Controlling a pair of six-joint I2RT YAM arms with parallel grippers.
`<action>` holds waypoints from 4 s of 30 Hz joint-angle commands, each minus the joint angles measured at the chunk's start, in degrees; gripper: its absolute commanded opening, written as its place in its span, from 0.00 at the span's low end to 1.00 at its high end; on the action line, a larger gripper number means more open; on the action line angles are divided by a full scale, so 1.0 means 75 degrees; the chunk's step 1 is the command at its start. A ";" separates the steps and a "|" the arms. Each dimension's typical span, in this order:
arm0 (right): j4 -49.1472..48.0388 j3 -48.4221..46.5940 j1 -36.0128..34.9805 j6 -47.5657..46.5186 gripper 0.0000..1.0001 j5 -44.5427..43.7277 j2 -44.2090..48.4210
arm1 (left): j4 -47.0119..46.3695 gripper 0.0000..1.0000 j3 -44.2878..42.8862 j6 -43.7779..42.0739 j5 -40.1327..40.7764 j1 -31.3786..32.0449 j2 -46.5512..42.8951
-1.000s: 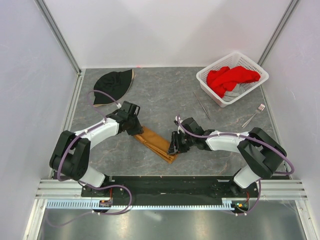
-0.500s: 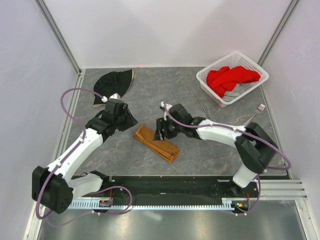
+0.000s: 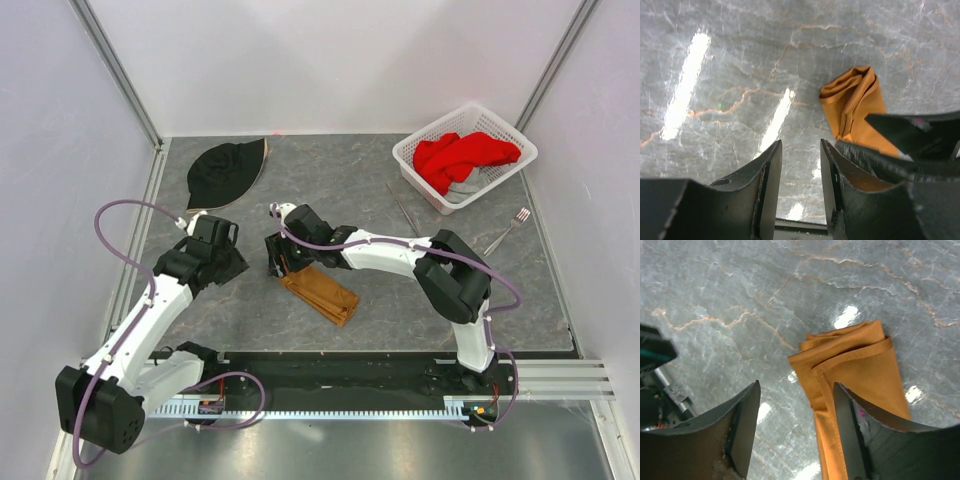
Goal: Fold the napkin into a case and place the utensils inside
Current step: Grasp the top corner of the smaller rectangle folded napkin at the center of the board.
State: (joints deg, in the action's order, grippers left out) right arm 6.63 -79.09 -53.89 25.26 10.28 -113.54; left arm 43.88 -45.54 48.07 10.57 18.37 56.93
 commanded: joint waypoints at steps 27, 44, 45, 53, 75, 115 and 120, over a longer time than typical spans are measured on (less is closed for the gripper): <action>0.0381 -0.0752 0.0107 -0.0403 0.02 -0.0562 -0.0437 | -0.0821 0.36 0.0458 -0.0268 -0.1243 -0.0047 0.0308; 0.0897 -0.0131 0.1103 0.0335 0.00 0.0773 0.0302 | -0.2698 0.31 -0.0279 -0.0691 -0.1140 0.1265 0.2674; 0.0885 -0.0084 0.1126 0.0405 0.00 0.0773 0.0302 | -0.2698 0.30 -0.0396 -0.0691 -0.0861 0.1335 0.2780; 0.0862 0.0034 0.1314 0.0558 0.00 0.0961 0.0325 | -0.2522 0.26 -0.0994 -0.0820 0.0149 0.1909 0.3706; 0.0557 0.0397 0.1665 0.0922 0.00 0.1441 0.0537 | -0.1807 0.29 -0.1885 -0.0586 0.1404 0.2812 0.5230; -0.2231 0.1568 0.1267 0.2632 0.00 0.2624 -0.0717 | -0.2792 0.02 -0.0936 -0.0270 0.0536 0.2707 0.3871; -0.2315 0.1686 0.1267 0.2516 0.00 0.2765 -0.0882 | -0.2909 0.02 -0.0643 -0.0117 0.0571 0.2637 0.3636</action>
State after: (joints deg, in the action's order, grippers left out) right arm -7.31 -67.72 -43.55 43.90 29.45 -118.74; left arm 26.52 -51.48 44.29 14.72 38.59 87.81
